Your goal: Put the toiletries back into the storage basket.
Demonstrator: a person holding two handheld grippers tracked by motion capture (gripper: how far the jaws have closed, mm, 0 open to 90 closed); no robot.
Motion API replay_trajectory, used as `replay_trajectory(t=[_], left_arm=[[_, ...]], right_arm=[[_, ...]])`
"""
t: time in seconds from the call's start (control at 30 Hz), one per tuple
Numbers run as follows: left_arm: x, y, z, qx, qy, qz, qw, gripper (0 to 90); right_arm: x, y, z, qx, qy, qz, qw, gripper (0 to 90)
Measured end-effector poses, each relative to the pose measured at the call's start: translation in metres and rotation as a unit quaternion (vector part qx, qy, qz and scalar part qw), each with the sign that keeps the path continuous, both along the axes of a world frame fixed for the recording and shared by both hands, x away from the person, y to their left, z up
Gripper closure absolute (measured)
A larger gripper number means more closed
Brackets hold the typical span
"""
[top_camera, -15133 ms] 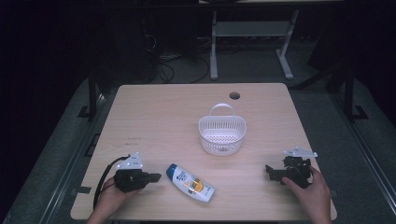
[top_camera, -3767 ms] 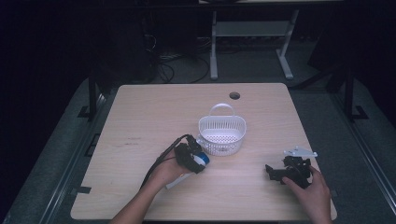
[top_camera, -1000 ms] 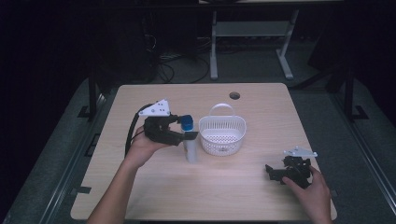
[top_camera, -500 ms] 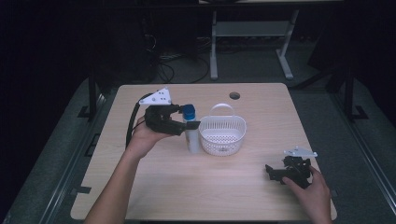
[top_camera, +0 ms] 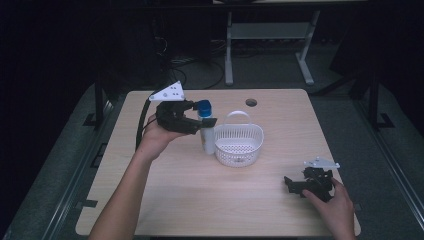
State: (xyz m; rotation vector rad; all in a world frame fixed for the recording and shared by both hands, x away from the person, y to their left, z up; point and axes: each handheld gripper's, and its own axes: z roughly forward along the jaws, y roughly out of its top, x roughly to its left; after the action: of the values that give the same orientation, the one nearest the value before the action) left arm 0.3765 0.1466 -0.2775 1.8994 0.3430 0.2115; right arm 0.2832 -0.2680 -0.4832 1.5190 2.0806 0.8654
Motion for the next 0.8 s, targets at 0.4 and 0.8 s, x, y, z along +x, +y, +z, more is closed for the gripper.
replay_trajectory(t=[0.4,0.8], left_arm=[[0.013,-0.009,0.003,-0.008,-0.010,0.007,0.9999,36.6],[0.023,-0.023,-0.003,-0.012,-0.024,0.010,0.9996,36.5]], right_arm=[[0.000,0.000,0.000,0.000,0.000,0.000,1.0000,0.0],[0.000,0.000,0.000,0.000,0.000,0.000,1.0000,0.0]])
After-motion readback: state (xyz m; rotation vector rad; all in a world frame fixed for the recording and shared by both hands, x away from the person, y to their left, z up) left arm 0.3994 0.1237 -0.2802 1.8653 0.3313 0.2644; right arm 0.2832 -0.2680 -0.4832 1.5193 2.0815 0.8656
